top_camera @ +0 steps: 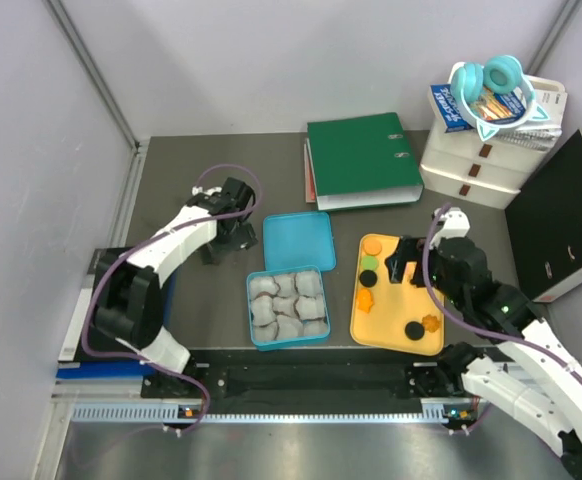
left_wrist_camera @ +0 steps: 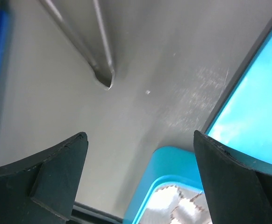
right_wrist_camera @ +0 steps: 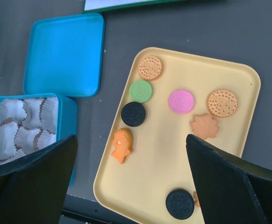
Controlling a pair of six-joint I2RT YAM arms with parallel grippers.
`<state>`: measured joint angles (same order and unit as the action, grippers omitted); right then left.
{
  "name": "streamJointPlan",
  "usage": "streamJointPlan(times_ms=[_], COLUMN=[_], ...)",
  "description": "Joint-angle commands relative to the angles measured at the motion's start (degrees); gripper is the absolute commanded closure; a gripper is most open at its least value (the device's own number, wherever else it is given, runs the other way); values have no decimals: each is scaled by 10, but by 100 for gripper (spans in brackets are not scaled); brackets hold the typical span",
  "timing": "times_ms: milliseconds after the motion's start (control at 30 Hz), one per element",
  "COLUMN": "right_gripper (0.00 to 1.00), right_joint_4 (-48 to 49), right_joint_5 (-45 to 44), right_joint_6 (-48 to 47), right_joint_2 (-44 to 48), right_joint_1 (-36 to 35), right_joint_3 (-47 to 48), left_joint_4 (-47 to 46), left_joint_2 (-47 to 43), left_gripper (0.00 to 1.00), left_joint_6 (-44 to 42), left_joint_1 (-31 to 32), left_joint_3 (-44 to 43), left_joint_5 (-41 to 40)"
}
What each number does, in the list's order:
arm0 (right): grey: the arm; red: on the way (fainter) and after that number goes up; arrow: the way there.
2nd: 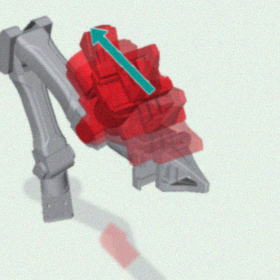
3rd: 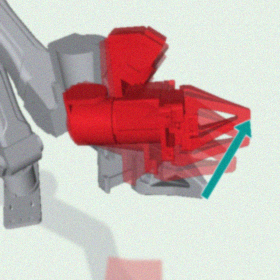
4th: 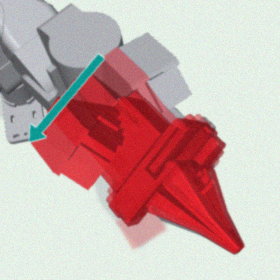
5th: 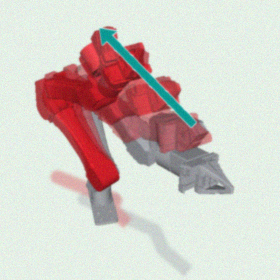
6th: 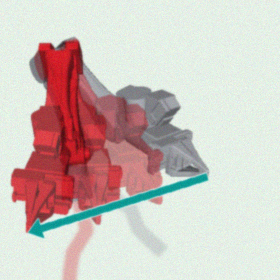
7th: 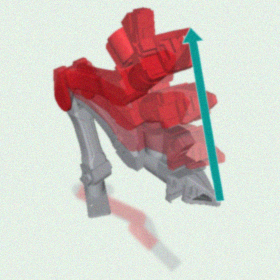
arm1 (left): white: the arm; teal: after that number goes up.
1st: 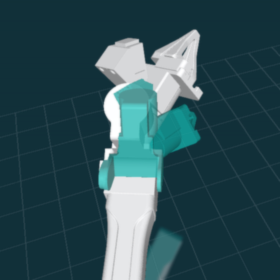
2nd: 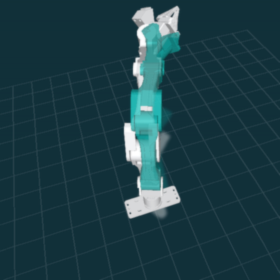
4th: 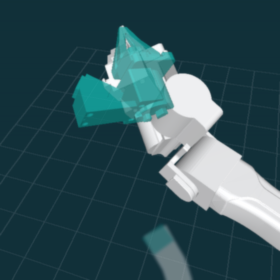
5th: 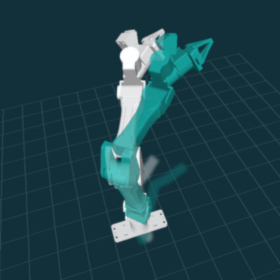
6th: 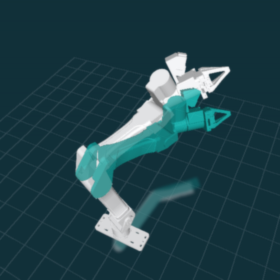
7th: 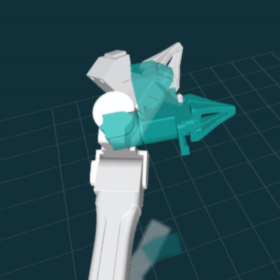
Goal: Pack the cookies
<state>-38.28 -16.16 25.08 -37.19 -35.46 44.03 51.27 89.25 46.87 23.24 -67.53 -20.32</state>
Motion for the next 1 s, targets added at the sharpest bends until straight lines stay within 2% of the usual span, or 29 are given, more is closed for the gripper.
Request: streamJointPlan(times_ms=[0, 100, 333, 500, 667, 967], right_gripper=[1, 1, 1, 1, 1, 1], right_joint_4=[43, 59, 14, 35, 37, 55], right_joint_5=[23, 77, 57, 70, 76, 86], right_joint_6=[-11, -34, -31, -39, -48, -52], right_joint_2=[59, 54, 9, 8, -17, -41], right_joint_1=[-5, -5, -5, -5, -5, -5], right_joint_3=[14, 21, 39, 22, 30, 27], left_joint_4=[-32, -45, -34, -86, -114, -142], left_joint_2=[45, 58, 52, 68, 124, 144], left_gripper=[1, 1, 1, 1, 1, 2], left_joint_6=[16, 31, 102, 90, 90, 113], left_joint_1=[-23, -57, -109, -151, -164, -172], left_joint_3=[-41, -46, -49, -28, -42, -23], left_joint_5=[26, 39, -10, 13, 18, 13])
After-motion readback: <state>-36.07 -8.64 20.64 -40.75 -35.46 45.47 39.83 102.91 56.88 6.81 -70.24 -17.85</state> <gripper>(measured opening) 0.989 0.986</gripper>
